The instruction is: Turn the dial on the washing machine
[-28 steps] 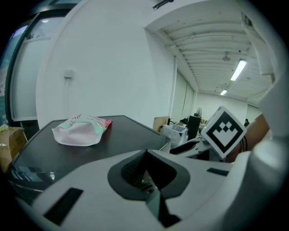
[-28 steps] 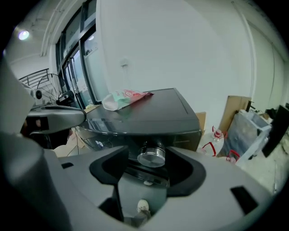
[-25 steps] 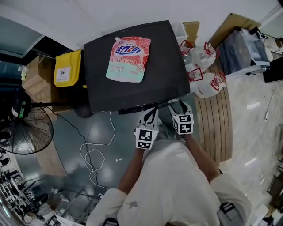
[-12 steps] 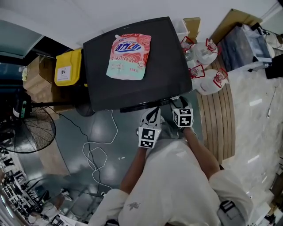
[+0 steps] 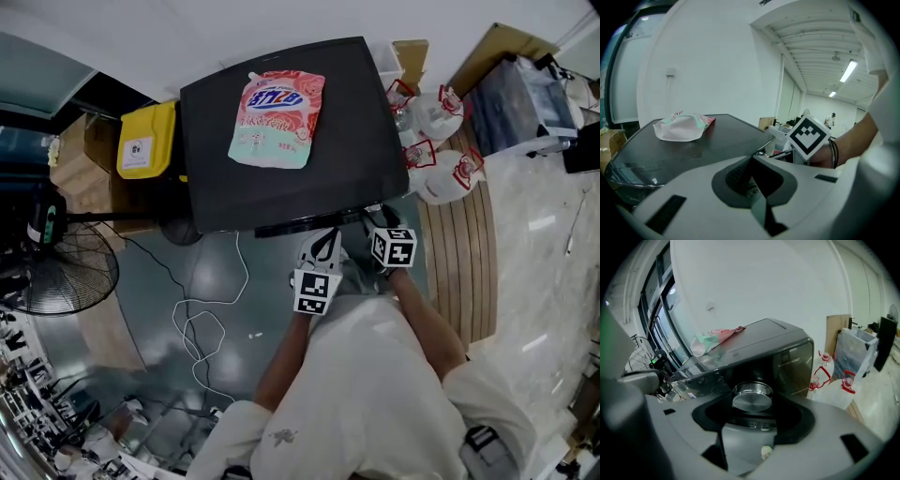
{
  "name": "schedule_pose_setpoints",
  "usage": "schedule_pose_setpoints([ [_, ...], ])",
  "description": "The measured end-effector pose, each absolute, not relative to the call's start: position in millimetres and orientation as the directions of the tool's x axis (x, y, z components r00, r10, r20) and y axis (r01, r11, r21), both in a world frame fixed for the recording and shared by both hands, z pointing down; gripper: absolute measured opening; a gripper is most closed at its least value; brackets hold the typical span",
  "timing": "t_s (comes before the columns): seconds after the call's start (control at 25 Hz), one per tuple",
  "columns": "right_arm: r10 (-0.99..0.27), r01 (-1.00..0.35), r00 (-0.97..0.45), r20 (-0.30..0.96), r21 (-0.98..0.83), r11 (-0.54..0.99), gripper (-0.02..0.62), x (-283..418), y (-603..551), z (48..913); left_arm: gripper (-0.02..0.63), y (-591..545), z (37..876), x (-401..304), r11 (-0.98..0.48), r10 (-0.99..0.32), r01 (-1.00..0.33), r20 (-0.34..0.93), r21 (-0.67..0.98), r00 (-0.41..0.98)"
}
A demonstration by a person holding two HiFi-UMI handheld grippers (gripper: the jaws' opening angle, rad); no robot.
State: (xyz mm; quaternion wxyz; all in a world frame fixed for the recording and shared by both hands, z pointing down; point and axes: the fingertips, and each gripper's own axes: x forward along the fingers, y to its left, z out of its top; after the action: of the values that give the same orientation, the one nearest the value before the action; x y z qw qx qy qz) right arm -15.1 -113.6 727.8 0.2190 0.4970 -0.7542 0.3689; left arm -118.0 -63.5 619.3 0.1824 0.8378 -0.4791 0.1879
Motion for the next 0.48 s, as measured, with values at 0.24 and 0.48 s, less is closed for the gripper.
schedule_pose_setpoints([
  [0.24, -0.583, -0.873, -0.472, 0.662, -0.444, 0.203, 0.275, -15.0, -115.6, 728.3, 0.013, -64.0, 620.8, -116.3, -0.473, -0.735, -0.872, 0.491, 0.125, 0.469],
  [0.48, -0.578, -0.821, -0.529, 0.621, -0.547, 0.163, 0.275, -14.0, -116.3, 728.4, 0.012, -64.2, 620.8, -113.4, -0.475, -0.733, -0.871, 0.492, 0.124, 0.47],
])
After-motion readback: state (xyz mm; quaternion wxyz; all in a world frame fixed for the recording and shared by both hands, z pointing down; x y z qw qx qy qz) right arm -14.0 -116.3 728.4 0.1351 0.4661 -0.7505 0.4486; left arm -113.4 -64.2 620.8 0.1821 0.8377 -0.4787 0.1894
